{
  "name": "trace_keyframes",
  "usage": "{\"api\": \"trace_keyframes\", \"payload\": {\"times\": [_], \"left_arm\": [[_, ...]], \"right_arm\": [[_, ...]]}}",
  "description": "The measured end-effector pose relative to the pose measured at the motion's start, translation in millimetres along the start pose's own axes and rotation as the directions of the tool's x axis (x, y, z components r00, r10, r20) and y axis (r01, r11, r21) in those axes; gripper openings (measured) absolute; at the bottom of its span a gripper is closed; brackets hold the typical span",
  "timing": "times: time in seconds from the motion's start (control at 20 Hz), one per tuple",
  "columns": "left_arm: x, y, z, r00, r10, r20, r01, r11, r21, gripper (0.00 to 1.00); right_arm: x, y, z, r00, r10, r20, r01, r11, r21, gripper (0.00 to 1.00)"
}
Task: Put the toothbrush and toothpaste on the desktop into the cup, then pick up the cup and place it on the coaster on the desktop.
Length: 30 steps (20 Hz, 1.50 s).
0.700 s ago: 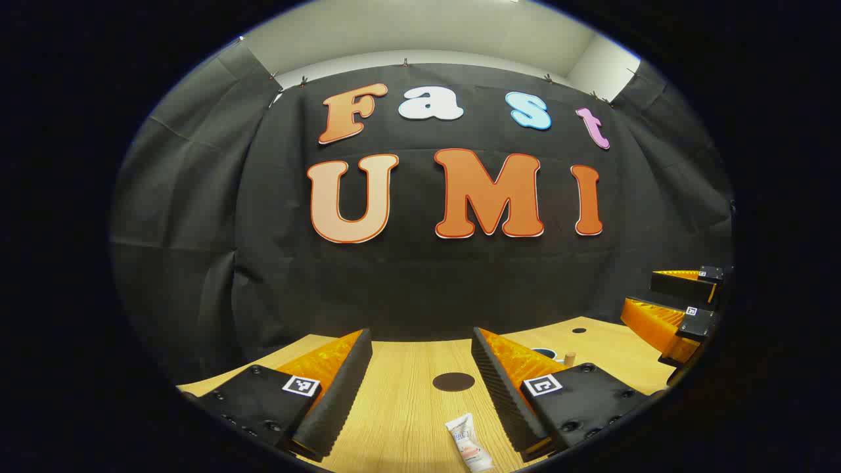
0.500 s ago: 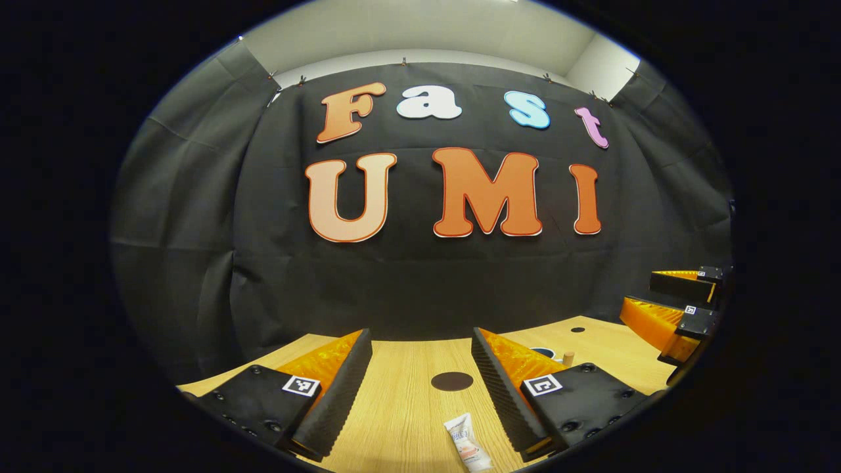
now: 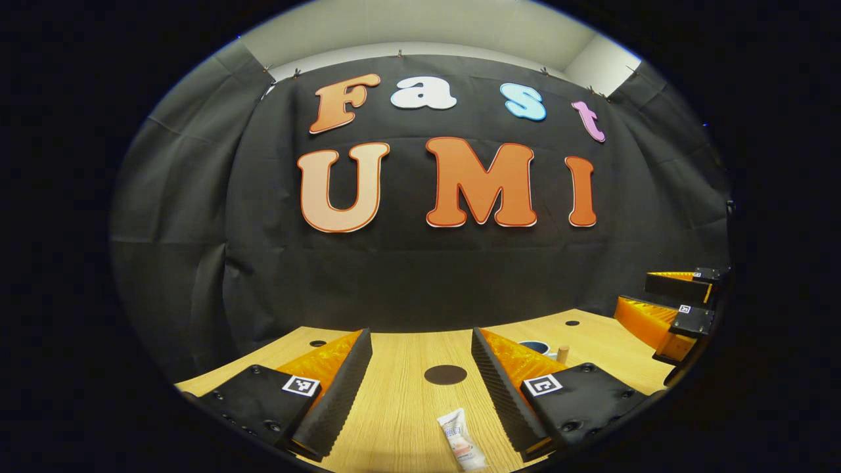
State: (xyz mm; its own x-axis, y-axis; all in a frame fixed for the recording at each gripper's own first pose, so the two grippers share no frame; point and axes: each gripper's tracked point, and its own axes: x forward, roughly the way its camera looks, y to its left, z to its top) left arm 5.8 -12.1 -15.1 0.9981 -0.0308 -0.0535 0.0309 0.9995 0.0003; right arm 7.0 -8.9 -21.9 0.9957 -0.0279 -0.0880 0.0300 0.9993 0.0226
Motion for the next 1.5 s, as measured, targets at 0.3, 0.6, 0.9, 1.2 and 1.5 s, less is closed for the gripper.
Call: {"api": "trace_keyframes", "payload": {"times": [0.3, 0.6, 0.9, 1.2, 1.5], "left_arm": [[3.9, -9.5, -7.5, 0.999, -0.016, -0.03, 0.016, 1.0, 0.019, 0.97], [4.9, -14.9, -16.4, 0.998, -0.028, -0.053, 0.03, 0.999, 0.032, 0.98], [8.1, -11.5, -29.4, 0.996, -0.024, -0.089, 0.026, 0.999, 0.028, 0.97], [12.5, -5.1, -47.5, 0.99, -0.01, -0.141, 0.016, 0.999, 0.044, 0.97], [19.9, -6.4, -59.7, 0.983, -0.021, -0.181, 0.029, 0.999, 0.046, 0.97]], "right_arm": [[4.8, -5.8, -23.3, 0.997, -0.007, -0.082, 0.008, 1.0, 0.015, 0.97], [9.4, -7.4, -61.8, 0.974, 0.001, -0.226, 0.01, 0.999, 0.045, 0.94], [15.8, -1.5, -108.5, 0.919, 0.03, -0.393, 0.007, 0.996, 0.091, 0.9], [18.2, 6.7, -146.0, 0.848, 0.034, -0.529, 0.02, 0.995, 0.095, 0.89], [19.1, 12.9, -180.5, 0.786, 0.025, -0.618, 0.02, 0.998, 0.066, 0.89]]}}
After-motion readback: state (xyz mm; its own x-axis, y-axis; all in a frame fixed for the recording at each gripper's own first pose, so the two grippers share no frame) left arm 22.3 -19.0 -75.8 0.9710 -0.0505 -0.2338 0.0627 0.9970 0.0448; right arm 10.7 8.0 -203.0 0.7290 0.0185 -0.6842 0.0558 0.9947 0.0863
